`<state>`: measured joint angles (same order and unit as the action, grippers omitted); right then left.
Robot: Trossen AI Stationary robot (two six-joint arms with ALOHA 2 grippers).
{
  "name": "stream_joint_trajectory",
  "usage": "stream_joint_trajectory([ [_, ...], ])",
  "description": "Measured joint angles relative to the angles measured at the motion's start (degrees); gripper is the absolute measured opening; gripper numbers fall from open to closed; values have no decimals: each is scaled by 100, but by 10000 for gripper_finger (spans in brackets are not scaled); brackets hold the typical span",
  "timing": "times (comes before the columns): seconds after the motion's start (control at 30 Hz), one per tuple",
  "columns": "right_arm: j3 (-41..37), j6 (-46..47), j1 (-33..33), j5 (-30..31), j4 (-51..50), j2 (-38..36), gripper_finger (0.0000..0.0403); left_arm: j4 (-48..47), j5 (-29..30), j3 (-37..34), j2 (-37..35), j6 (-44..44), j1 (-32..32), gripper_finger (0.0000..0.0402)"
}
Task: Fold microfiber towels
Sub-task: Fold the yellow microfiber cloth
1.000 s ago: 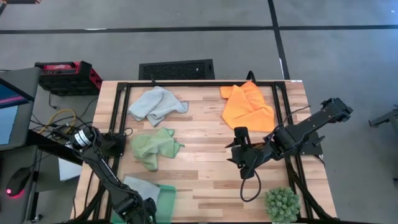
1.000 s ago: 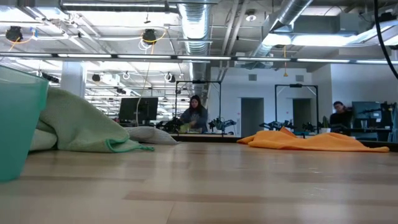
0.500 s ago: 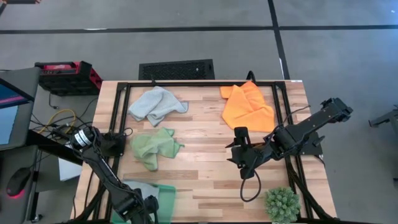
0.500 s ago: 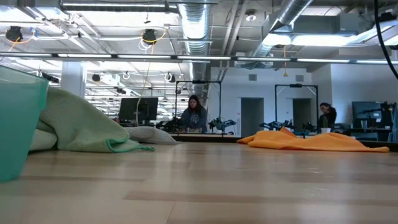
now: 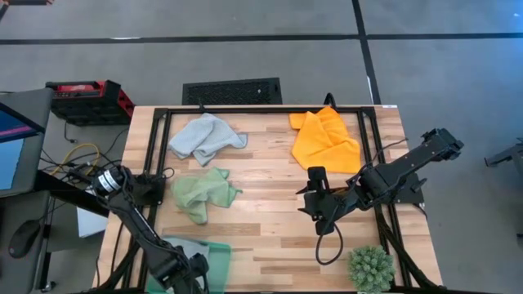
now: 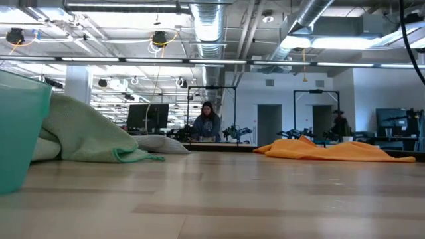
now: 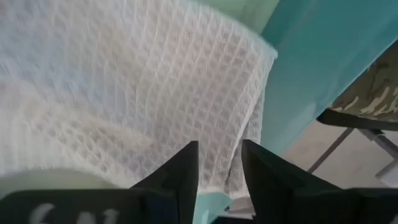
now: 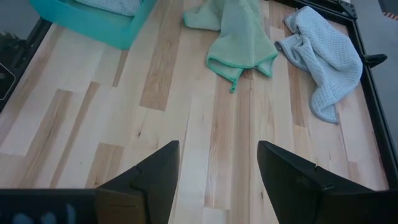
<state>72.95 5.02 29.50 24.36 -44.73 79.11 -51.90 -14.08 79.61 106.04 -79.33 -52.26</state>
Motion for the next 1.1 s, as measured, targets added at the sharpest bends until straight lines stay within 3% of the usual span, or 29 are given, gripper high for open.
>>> stream_joint_trajectory([
  [0.3,0,0,0,0,9,0,240,-117,341,201,-2,537,128,116],
  [0.67,0,0,0,0,7,-7,240,-1695,1134,945,-9,536,130,116],
  [0.9,-2,280,-12,-6,-162,-113,240,-2779,2537,1435,-57,658,177,116],
  [1.1,-2,554,-143,-5,-429,-304,240,-3622,3728,1460,-259,930,592,116],
])
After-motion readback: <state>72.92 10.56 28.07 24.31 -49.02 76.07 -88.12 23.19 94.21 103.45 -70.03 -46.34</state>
